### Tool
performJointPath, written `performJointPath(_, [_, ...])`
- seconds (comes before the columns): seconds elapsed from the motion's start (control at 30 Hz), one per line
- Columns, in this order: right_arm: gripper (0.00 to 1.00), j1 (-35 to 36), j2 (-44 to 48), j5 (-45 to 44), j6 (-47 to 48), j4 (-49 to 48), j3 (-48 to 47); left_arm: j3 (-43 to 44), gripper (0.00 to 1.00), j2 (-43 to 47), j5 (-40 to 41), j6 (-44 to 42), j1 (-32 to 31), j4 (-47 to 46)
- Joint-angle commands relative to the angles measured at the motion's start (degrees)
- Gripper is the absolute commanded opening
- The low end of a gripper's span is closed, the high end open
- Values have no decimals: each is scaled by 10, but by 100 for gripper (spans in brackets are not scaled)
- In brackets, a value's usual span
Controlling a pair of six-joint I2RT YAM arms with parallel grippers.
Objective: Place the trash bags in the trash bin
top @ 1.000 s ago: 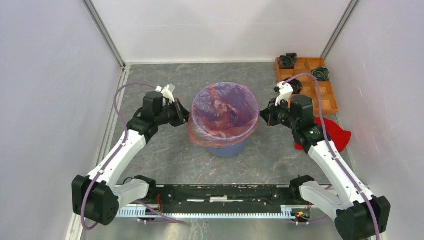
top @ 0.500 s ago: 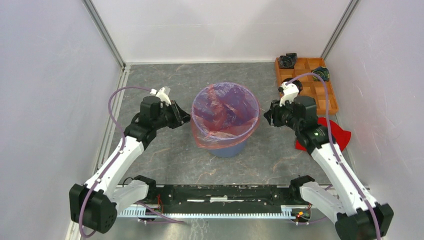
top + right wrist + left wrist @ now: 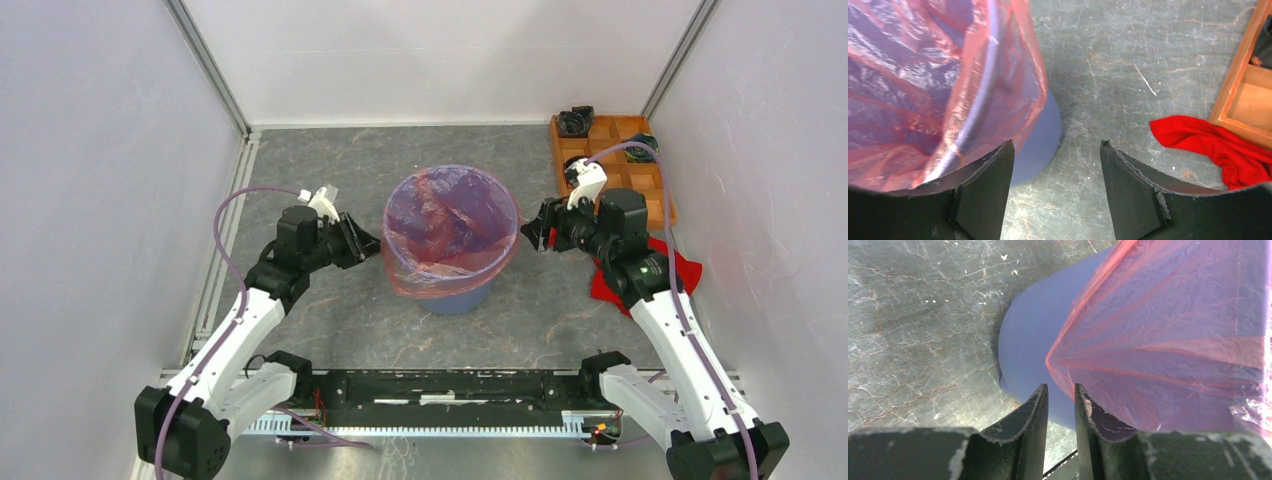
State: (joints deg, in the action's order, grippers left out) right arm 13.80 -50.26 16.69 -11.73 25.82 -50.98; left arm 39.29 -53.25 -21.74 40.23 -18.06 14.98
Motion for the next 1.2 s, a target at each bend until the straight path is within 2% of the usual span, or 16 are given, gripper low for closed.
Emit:
performJointPath(0.0, [72,-2,9,35,-11,-3,-45,-4,33,-12,-33,25,1,-47])
performJointPath(0.2, [75,-1,-4,32,14,15,-39,-10,33,-25,-41,30,1,-62])
performJointPath(0.47, [77,-1,-6,78,8,-26,4,-11,33,-53,-48,29,1,-72])
performJointPath(0.53, [75,-1,-9,89,9,-38,15,-11,33,-60,-47,27,1,-73])
performJointPath(0.6, [66,-1,-6,103,-3,-69,41,-14,33,-66,-48,30,1,-83])
performJointPath(0.7, [60,0,-18,111,-7,-101,82,-24,33,-78,-57,39,-1,-101])
performJointPath(0.93, [58,2,-52,98,-4,-166,147,-26,32,-90,-32,6,-1,-78])
performJointPath(1.03, [58,2,-55,34,14,-90,122,-8,33,-77,-18,-27,-1,-26])
performJointPath(1.17, [60,2,-11,-19,43,11,87,4,40,-35,9,-64,-1,44])
